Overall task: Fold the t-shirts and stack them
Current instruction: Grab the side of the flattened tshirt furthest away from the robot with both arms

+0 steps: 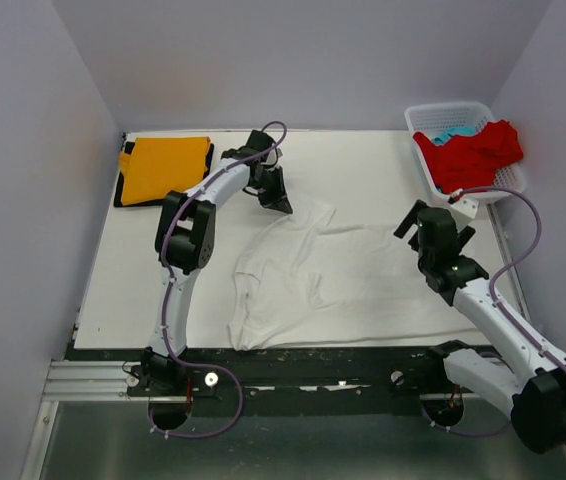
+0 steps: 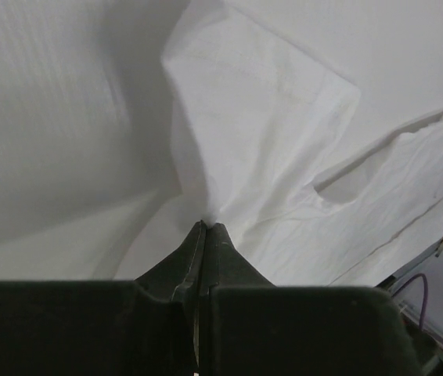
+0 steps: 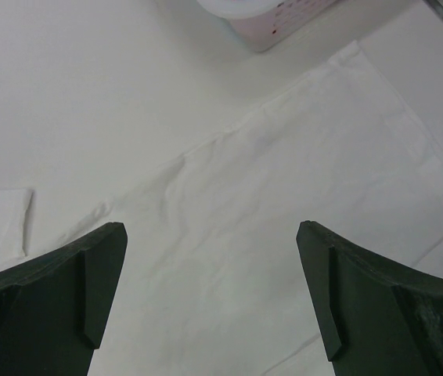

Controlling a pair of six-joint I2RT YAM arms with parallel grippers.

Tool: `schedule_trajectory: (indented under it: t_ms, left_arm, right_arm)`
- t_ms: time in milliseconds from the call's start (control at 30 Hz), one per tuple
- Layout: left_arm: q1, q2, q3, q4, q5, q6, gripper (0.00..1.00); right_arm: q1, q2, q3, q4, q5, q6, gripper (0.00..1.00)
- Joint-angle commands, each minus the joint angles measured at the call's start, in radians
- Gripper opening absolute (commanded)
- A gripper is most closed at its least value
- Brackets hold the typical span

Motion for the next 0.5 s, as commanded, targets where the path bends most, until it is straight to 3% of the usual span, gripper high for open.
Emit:
schedule_trajectory:
  t_ms: [0,233,467]
  left_arm:
    - [-0.006,-0.098,-0.106,0.039,-0.057,0.059,0.0]
    - [-0.006,-0.189,-0.254,0.149,0.003,0.113,0.0]
    - [-0.006,-0.276,-0.364,0.213,-0.021,0.154,0.0]
  right_arm:
    - [-0.006,0.066,0.028,-0.093,0.101,0.084,1.0]
    - [-0.067,0.349,0.223,-0.222,0.115,0.149,1.0]
    - [-0.139,0.698,0.476,-0.296,0.26,0.196,1.0]
